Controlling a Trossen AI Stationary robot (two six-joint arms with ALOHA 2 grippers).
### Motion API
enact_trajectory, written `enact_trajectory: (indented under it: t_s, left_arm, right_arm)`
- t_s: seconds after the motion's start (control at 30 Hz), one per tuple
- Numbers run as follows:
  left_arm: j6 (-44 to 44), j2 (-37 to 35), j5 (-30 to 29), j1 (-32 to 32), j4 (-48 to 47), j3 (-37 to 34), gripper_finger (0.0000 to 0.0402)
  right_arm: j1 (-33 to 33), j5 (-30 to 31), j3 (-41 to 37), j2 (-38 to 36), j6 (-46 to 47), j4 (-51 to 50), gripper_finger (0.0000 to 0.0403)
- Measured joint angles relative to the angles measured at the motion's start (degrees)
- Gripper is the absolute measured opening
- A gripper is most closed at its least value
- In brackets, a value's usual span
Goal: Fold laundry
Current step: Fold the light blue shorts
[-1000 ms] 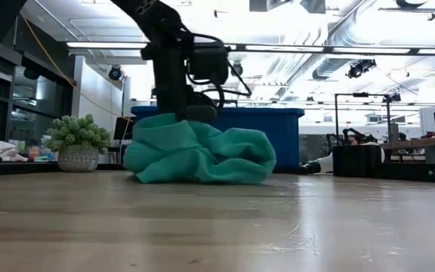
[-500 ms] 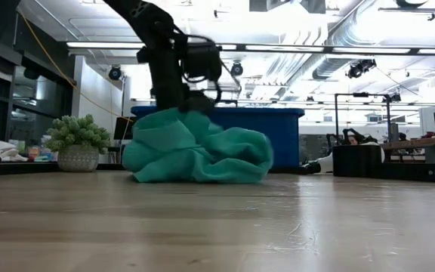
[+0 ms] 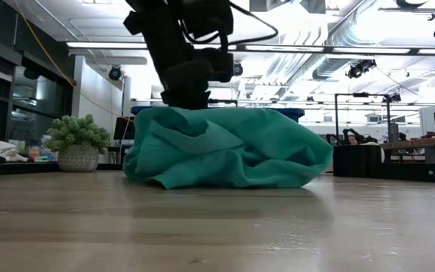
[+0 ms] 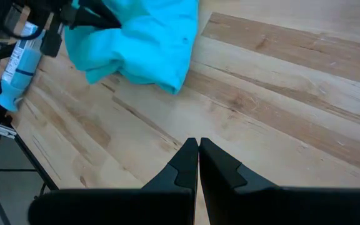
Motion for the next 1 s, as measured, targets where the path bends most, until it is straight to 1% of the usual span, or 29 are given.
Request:
enact_trajectory:
  t_s: [0.1, 0.17, 0.27, 0.37, 0.47, 0.57, 0.63, 0.77, 0.87, 1.0]
  left_arm:
    - [4.4, 0.0, 0.9, 0.4, -0.1, 0.0, 0.0]
    - [5.5, -0.2, 1.1, 1.3, -2.6, 1.2, 0.0]
    - [5.6, -0.4, 2.0, 3.6, -6.8, 5.4, 0.0]
    - [7.6, -0.5, 4.0, 6.3, -10.5, 10.0, 0.0]
    - [8.6, -0.2, 6.4, 9.1, -10.5, 13.1, 0.0]
    - [9.8, 0.1, 8.9, 11.3, -11.5, 13.3, 0.0]
    - [10.1, 0.6, 8.9, 12.1, -13.9, 13.2, 0.0]
    - [13.6, 2.0, 11.8, 11.1, -16.1, 13.2, 0.0]
    - [16.5, 4.3, 11.1, 9.5, -15.2, 13.2, 0.0]
    - [16.7, 8.1, 10.9, 8.0, -14.7, 13.2, 0.0]
  right_arm:
    - [0.0, 0.0, 0.0, 0.0, 1.1, 0.0, 0.0]
    - [0.0, 0.0, 0.0, 0.0, 1.6, 0.1, 0.0]
    - [0.0, 0.0, 0.0, 0.0, 1.6, 0.3, 0.0]
    - [0.0, 0.0, 0.0, 0.0, 1.8, 0.5, 0.0]
    - [0.0, 0.0, 0.0, 0.0, 1.9, 0.5, 0.0]
    - [0.0, 0.0, 0.0, 0.0, 2.7, 0.5, 0.0]
    - [0.0, 0.0, 0.0, 0.0, 2.9, 0.5, 0.0]
    - [0.0, 0.0, 0.0, 0.0, 3.1, 0.3, 0.0]
    - [0.0, 0.0, 0.0, 0.0, 3.1, 0.2, 0.0]
    - [-0.8, 0.0, 0.0, 0.0, 3.2, 0.2, 0.0]
